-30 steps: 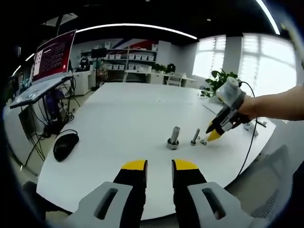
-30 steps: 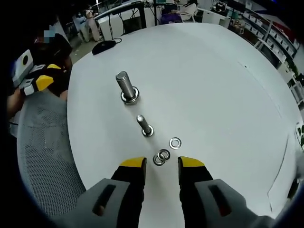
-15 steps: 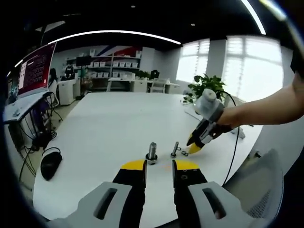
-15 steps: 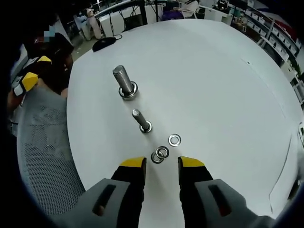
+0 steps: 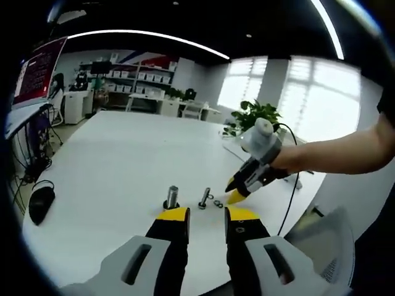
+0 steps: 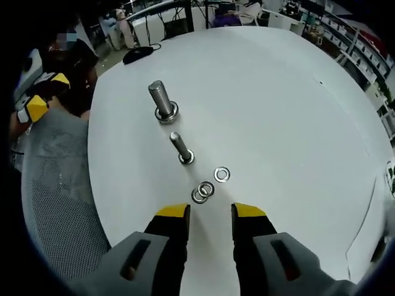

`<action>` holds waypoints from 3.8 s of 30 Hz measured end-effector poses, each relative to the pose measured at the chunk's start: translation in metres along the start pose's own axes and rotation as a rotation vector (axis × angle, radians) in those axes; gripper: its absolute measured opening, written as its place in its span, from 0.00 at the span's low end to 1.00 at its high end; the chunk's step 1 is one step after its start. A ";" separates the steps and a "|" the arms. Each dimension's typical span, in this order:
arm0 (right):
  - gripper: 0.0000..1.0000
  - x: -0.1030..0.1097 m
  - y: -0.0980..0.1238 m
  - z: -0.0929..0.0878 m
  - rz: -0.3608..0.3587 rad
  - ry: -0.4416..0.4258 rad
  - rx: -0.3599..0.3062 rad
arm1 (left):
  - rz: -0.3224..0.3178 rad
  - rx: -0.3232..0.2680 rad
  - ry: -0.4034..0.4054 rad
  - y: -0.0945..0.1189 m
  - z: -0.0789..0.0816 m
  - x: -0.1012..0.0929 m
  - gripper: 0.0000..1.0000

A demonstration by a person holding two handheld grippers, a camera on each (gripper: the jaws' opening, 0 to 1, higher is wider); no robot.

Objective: Place the washer onto the threaded stud by aligning its center hole with the stud, sliding it down to the base, and recovering from edge contact or off-axis alignment until the washer reaches the visible bottom stop.

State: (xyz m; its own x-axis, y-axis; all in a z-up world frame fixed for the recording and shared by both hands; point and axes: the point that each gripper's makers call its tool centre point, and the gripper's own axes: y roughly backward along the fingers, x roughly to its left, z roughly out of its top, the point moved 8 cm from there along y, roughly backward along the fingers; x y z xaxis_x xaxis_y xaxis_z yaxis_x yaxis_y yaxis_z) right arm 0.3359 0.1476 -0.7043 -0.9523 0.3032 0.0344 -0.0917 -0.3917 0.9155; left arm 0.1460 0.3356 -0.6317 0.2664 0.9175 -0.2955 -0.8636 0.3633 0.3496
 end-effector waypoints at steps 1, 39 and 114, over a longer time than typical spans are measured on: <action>0.29 -0.001 0.000 0.000 -0.003 -0.001 -0.002 | -0.005 -0.009 0.016 0.000 0.000 0.001 0.20; 0.16 0.007 -0.028 0.017 0.023 0.109 0.093 | -0.092 0.026 0.026 0.004 -0.004 0.002 0.15; 0.14 0.013 0.021 0.067 0.013 0.130 -0.073 | 0.101 0.152 -0.091 0.035 -0.050 0.048 0.13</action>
State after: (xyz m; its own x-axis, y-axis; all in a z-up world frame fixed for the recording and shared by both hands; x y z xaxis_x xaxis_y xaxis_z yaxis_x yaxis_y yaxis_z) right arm 0.3411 0.2019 -0.6578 -0.9828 0.1843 -0.0100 -0.0950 -0.4583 0.8837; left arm 0.1078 0.3846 -0.6781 0.2249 0.9589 -0.1731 -0.8150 0.2825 0.5059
